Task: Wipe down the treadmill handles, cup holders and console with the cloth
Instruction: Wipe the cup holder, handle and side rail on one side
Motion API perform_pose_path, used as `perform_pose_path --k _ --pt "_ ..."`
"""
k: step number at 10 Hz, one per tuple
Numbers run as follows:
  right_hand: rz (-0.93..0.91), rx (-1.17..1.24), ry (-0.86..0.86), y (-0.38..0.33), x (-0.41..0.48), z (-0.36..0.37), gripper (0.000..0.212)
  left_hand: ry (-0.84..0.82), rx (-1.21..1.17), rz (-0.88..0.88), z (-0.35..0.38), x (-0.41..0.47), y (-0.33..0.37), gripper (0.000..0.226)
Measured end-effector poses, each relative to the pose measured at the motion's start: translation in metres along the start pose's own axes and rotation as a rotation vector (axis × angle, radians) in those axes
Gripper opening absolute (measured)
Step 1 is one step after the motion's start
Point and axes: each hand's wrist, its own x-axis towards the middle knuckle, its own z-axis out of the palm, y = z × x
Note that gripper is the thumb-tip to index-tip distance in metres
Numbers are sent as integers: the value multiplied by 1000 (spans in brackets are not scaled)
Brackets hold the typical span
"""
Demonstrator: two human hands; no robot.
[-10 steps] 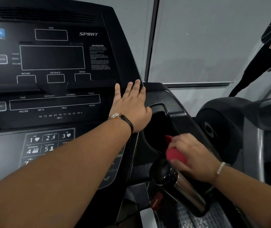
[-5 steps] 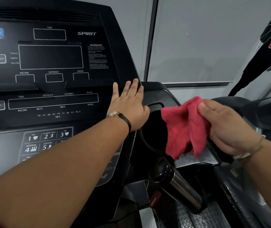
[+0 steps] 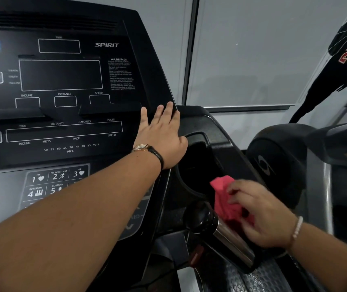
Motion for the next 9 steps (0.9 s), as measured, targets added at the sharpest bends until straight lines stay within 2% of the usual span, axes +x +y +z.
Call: perform_pose_path --k 1,2,3,4,5,6,7,8,9 --pt "18 -102 -167 5 -5 3 57 -1 1 0 0 0 0 65" --pt "32 -213 -325 17 6 2 68 -1 5 4 0 0 0 65" --pt "196 -179 -379 15 13 1 74 2 9 1 0 0 0 65" --pt "391 -64 -238 3 20 9 84 1 7 -1 0 0 -1 65" --pt "210 -149 -273 -5 14 14 55 2 5 -1 0 -1 0 65" --pt "89 -164 -336 7 9 8 59 2 -2 -1 0 -1 0 65" --pt "330 -136 -337 12 29 6 90 5 -4 -2 1 0 0 65" --pt "243 -121 -356 0 56 17 90 5 -6 -2 1 0 0 65" --pt "-106 -134 -263 -10 65 28 53 -4 -1 -2 0 0 0 65"
